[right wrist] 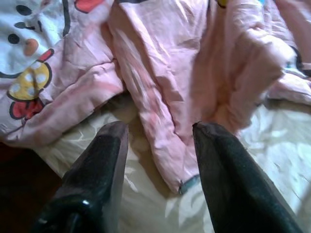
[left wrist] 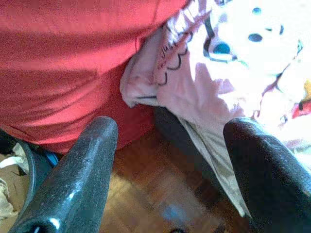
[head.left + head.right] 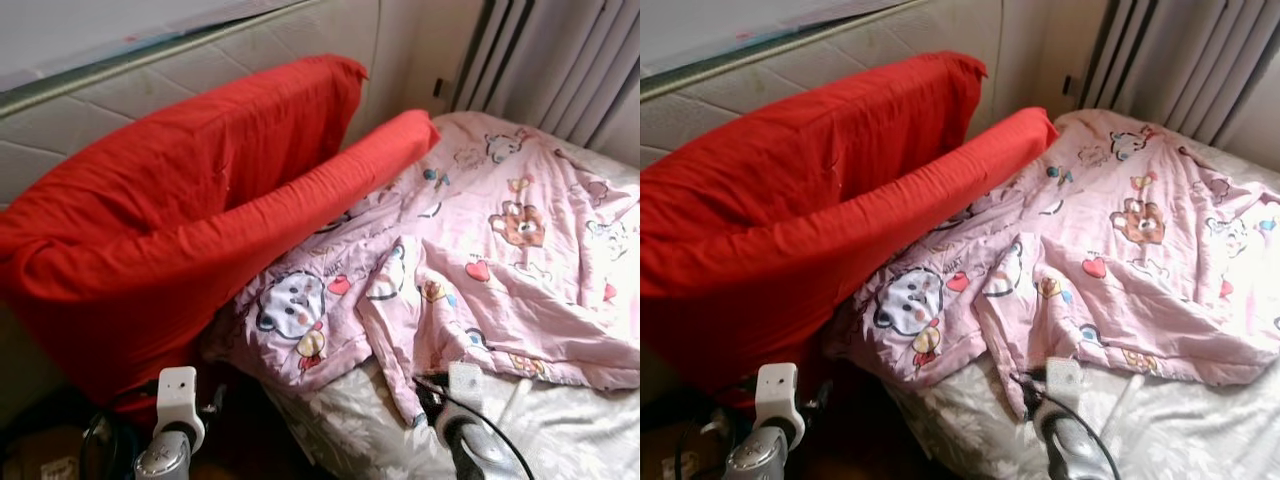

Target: Clean up the room

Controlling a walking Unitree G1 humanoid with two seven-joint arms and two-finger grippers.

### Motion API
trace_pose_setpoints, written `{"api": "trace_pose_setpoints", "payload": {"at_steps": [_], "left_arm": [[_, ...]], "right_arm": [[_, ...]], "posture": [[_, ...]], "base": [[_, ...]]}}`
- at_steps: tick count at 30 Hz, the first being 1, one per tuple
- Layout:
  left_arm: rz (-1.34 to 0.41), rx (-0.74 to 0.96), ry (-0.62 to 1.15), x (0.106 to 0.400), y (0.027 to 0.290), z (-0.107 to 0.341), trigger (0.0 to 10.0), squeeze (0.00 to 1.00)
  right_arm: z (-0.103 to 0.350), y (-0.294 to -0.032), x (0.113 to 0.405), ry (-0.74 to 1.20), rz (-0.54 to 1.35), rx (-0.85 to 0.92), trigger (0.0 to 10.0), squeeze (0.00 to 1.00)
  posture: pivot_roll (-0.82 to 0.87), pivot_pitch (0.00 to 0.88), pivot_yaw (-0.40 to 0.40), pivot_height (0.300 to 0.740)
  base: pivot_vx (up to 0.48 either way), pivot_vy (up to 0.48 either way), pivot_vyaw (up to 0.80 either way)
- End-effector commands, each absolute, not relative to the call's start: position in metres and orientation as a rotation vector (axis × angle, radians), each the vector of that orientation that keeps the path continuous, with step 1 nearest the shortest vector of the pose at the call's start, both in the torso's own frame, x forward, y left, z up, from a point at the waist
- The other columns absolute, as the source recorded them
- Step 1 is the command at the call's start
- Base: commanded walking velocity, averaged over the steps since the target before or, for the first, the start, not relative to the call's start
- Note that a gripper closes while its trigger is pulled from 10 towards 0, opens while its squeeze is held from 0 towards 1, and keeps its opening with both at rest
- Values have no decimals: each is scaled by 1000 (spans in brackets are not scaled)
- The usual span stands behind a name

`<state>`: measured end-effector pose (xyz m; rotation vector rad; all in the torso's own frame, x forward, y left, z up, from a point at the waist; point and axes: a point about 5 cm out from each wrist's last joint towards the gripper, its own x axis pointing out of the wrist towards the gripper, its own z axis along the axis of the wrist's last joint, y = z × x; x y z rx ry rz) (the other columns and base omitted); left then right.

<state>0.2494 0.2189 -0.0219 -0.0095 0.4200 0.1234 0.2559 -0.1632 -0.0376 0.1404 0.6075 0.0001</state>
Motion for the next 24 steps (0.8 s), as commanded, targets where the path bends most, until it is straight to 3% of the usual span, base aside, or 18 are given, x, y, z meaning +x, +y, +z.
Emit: {"api": "trace_pose_setpoints", "payload": {"at_steps": [1, 11, 24], "left_arm": [[116, -17, 387, 254, 216, -18, 10000, 0], [101, -30, 321, 266, 210, -6, 10000, 0], [87, -30, 270, 269, 210, 1, 10000, 0]], "right_arm": [[-40, -166, 253, 617, -19, 152, 10000, 0], [-37, -165, 257, 605, -2, 140, 10000, 0], [-31, -157, 266, 588, 21, 158, 10000, 0]], "posture": [[109, 124, -40, 730], [108, 143, -41, 680], [129, 181, -37, 675]], "base": [[0, 0, 0], [0, 0, 0], [0, 0, 0]]}}
